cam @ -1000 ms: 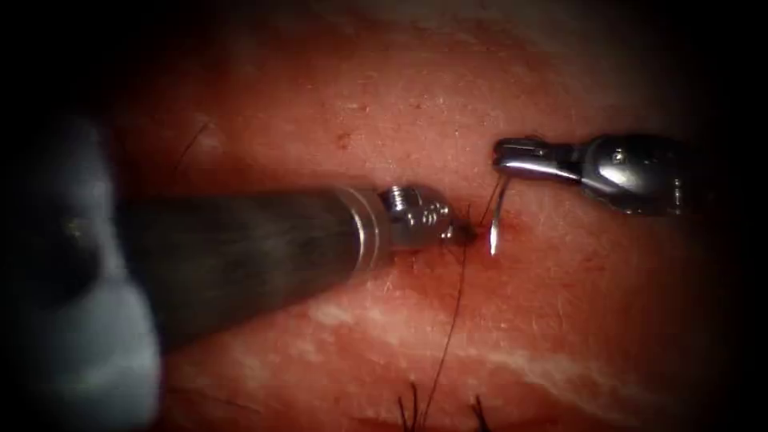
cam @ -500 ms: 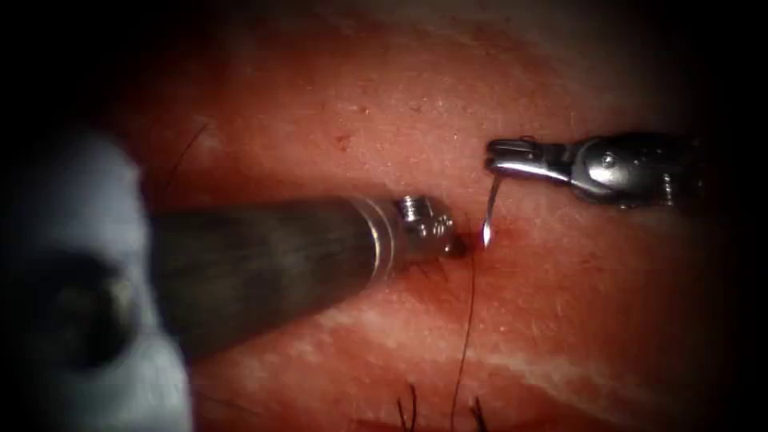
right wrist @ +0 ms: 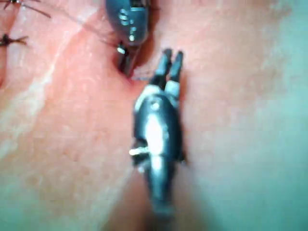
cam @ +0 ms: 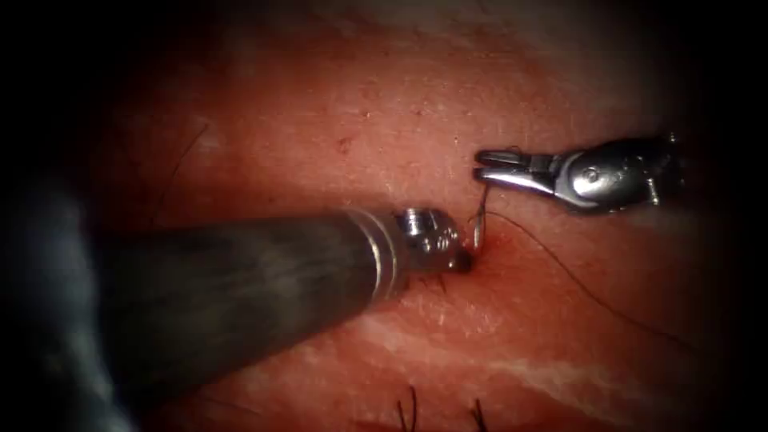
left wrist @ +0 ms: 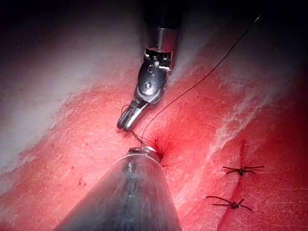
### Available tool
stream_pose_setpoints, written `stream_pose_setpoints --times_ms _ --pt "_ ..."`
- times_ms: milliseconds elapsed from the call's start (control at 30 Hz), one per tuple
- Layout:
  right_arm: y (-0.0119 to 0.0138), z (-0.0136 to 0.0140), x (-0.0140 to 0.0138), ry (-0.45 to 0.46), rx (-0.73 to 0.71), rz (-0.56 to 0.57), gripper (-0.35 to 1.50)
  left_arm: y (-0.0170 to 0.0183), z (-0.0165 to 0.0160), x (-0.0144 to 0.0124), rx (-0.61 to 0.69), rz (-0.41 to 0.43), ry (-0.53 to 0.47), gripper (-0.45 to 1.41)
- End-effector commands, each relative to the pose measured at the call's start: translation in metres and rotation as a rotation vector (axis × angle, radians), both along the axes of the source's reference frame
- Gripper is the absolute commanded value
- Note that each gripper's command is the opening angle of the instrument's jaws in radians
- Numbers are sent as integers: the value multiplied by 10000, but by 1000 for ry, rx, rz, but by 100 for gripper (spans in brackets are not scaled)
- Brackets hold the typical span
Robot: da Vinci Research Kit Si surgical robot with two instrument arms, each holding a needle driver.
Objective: Wound Closure
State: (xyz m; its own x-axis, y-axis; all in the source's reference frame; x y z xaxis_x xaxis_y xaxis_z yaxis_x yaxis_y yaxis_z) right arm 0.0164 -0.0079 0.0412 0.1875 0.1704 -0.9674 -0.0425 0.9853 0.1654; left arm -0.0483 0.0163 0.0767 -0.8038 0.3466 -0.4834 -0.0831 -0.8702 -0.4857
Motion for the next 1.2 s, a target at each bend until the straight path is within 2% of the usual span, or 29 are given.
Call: stream_pose_setpoints --times_ms 33,200,567,833,1200 --pt "-14 6 2 1 5 -7 -35 -4 7 -7 2 2 -3 -6" --pt "-23 8 -3 -4 -13 -19 -35 -5 5 -4 3 3 -4 -6" --pt "-25 4 0 -12 -52 -31 -35 -10 -9 0 13 18 4 -6" --pt "-26 5 -3 -65 -144 -85 -35 -16 -22 -6 16 17 3 -8" --pt "-25 3 1 -73 -141 -84 -35 -39 -41 -20 11 22 7 -10"
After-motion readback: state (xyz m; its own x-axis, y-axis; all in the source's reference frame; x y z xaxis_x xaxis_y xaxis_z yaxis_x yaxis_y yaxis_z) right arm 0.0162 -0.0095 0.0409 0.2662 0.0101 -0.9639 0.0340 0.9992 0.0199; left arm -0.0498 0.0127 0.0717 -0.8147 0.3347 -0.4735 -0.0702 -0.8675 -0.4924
